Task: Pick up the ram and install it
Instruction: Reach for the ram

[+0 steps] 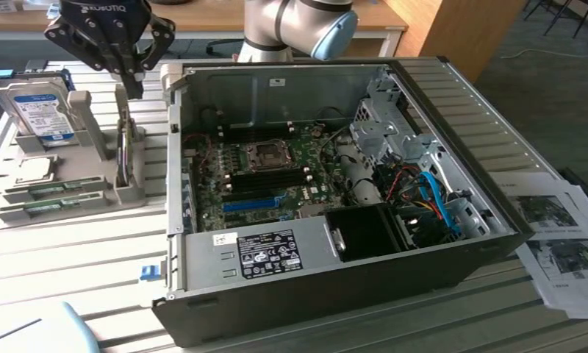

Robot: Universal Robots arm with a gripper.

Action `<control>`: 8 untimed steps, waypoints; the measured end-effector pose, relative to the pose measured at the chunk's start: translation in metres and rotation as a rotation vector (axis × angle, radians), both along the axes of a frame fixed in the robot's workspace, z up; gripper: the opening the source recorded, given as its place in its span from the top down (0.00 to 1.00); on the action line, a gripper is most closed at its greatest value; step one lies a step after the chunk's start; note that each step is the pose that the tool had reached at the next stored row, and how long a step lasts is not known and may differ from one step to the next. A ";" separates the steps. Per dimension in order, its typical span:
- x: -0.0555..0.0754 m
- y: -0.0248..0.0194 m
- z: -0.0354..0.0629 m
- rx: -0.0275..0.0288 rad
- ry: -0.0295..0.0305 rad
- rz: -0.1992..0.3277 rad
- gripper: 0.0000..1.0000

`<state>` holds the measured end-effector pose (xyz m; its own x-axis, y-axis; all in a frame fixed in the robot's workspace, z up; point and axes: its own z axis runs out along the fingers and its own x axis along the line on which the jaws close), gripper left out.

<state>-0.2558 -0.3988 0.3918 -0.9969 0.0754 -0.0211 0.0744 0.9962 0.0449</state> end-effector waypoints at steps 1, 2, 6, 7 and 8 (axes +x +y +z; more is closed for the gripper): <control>-0.002 0.0000 -0.0001 0.0000 -0.0001 0.000 0.91; -0.003 0.0000 -0.0002 0.0000 -0.0001 0.000 0.91; -0.010 0.0000 -0.0004 0.0001 -0.0001 0.000 0.91; -0.012 0.0000 -0.0004 0.0000 0.0000 0.000 0.91; -0.013 0.0000 -0.0004 0.0000 0.0001 0.000 0.91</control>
